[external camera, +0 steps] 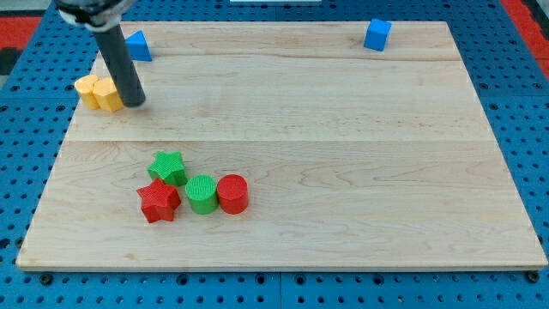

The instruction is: Move the yellow heart towards the blue triangle

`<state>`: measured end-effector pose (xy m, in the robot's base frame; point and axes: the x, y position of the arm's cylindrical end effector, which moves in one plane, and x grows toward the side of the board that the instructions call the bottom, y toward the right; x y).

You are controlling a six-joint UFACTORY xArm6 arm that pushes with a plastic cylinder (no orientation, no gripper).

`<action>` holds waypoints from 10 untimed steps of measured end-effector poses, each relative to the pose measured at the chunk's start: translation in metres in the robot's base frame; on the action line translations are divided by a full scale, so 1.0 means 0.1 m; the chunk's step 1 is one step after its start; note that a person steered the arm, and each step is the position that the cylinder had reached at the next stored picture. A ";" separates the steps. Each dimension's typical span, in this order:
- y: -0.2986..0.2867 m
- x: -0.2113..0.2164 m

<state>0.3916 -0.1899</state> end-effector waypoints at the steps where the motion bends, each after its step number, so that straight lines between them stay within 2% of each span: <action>1: -0.22 0.20; 2: -1.05 0.17; 4: -1.05 -0.17; 6: -0.22 -0.43; 7: -0.04 -0.48; 8: -0.09 -0.89; 9: 0.15 -0.64; 10: 0.82 -0.72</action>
<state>0.3200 -0.1077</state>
